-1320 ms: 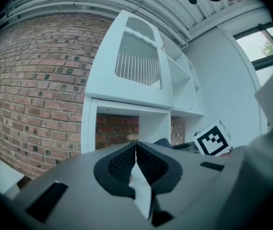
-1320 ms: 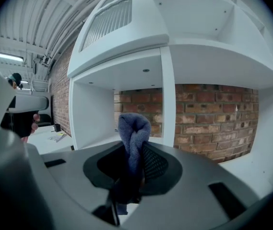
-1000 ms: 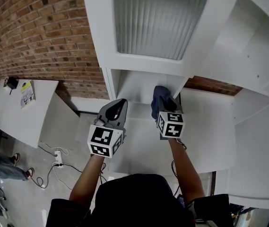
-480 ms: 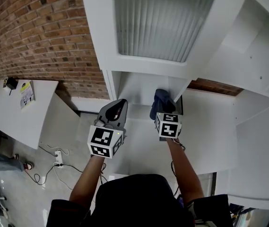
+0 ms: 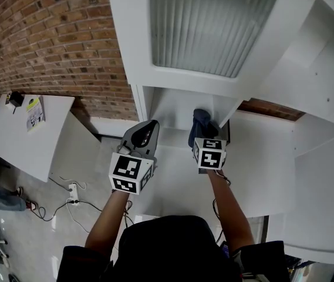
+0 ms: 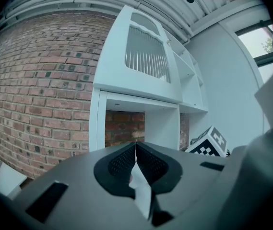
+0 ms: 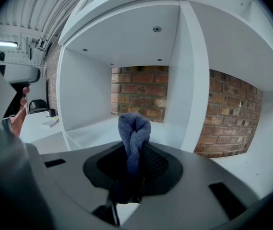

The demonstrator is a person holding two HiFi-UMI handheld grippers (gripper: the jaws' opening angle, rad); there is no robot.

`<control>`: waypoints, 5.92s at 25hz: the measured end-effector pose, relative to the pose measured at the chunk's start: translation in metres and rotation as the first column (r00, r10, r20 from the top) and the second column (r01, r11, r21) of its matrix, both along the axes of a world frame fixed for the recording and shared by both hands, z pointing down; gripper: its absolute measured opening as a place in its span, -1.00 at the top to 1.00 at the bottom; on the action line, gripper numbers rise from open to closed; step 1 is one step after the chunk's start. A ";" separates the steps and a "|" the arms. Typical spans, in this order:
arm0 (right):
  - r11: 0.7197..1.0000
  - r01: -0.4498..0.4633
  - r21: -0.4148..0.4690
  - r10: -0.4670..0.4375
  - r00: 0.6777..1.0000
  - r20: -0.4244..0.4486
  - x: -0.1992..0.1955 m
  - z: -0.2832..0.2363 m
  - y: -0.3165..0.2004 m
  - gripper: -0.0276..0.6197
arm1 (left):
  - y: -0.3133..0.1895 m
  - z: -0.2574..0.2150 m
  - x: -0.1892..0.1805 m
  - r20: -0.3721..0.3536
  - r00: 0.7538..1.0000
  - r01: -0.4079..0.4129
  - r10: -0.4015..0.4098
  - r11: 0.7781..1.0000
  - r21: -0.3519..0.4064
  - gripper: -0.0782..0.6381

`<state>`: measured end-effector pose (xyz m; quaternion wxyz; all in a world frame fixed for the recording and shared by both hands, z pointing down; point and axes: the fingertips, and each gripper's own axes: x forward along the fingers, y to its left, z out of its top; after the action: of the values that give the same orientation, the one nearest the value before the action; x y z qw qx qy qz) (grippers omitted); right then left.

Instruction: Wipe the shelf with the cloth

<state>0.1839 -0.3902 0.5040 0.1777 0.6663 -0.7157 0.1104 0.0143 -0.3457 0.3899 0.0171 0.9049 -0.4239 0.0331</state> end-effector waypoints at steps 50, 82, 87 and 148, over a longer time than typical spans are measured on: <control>0.952 0.283 -0.119 -0.290 0.956 -0.052 -0.166 0.006 -0.050 0.64 | -0.001 0.002 -0.115 -0.018 0.964 0.265 -0.265 0.964 -0.002 0.73; 0.987 0.007 -0.158 -0.022 0.995 -0.093 -0.030 0.007 -0.030 0.64 | -0.005 -0.004 -0.017 -0.016 0.999 0.037 -0.037 0.999 0.021 0.73; 0.987 -0.030 -0.156 0.016 0.996 -0.092 -0.014 0.007 -0.027 0.64 | -0.006 -0.001 -0.002 -0.016 1.000 -0.002 0.002 1.000 0.016 0.73; 0.945 0.191 -0.267 -0.223 0.970 -0.094 -0.125 0.010 -0.078 0.64 | -0.026 0.011 -0.067 0.001 0.988 0.156 -0.156 0.988 -0.016 0.73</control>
<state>0.0593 -0.4686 0.5143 0.3165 0.5643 -0.7493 0.1413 -0.0524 -0.3721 0.4008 0.0267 0.8688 -0.4932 0.0350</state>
